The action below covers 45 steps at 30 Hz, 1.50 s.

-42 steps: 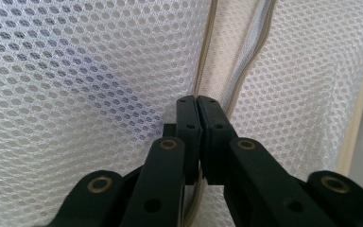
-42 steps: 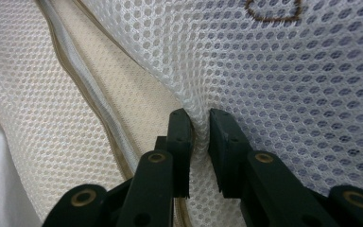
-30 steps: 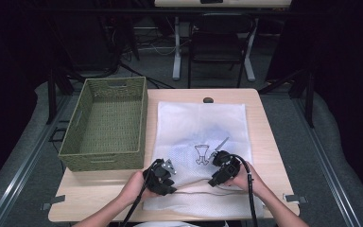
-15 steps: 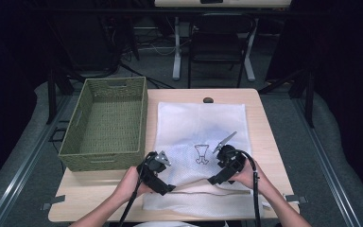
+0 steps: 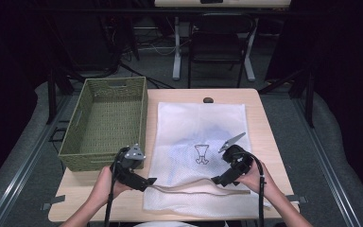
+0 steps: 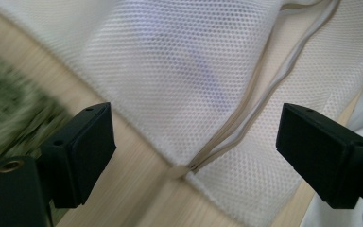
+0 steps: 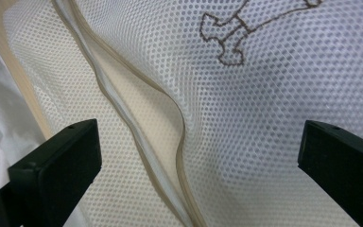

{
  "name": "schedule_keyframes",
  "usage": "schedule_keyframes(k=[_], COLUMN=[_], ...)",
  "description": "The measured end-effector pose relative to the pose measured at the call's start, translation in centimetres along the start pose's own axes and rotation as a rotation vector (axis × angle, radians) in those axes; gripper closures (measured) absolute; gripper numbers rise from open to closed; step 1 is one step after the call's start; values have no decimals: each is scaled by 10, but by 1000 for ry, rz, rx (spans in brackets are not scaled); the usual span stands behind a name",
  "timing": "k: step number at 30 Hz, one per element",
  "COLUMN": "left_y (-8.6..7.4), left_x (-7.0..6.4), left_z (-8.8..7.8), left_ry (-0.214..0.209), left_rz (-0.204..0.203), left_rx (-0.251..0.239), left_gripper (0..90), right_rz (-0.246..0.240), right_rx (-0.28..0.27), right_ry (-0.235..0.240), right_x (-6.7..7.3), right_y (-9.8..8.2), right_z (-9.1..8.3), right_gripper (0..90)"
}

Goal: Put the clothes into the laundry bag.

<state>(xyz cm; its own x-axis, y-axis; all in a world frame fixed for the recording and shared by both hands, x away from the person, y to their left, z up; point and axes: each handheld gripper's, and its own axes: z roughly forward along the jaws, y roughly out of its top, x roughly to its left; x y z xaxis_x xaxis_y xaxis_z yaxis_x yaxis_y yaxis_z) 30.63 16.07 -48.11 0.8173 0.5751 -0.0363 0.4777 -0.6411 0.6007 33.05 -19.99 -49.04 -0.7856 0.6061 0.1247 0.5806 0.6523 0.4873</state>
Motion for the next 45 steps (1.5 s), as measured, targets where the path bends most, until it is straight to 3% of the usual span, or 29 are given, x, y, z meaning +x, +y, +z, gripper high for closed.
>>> schedule_keyframes(k=[11,23,30,35,39,41,45], left_y=[-40,-87,-110,-120,-125,-125,-124], left_x=[7,9,7,7,7,7,8], left_z=[-39,-67,-75,-74,-72,-72,-72], left_ry=[103,190,205,189,189,191,201], left_rz=[-94,-218,-296,-346,-379,-382,-378], left_rx=[-26,-76,-114,-100,-100,-106,-110], left_gripper=[85,50,26,13,2,1,0], right_rz=[42,155,224,274,314,313,309], right_rx=[-73,-136,-158,-212,-221,-243,-228], right_ry=[-95,-173,-191,-181,-178,-192,-202], right_x=[7,17,23,25,24,26,27], right_y=[-35,-87,-118,-136,-145,-146,-146], right_z=[-37,-61,-67,-67,-68,-70,-68], right_gripper=[0,0,0,0,0,1,0])
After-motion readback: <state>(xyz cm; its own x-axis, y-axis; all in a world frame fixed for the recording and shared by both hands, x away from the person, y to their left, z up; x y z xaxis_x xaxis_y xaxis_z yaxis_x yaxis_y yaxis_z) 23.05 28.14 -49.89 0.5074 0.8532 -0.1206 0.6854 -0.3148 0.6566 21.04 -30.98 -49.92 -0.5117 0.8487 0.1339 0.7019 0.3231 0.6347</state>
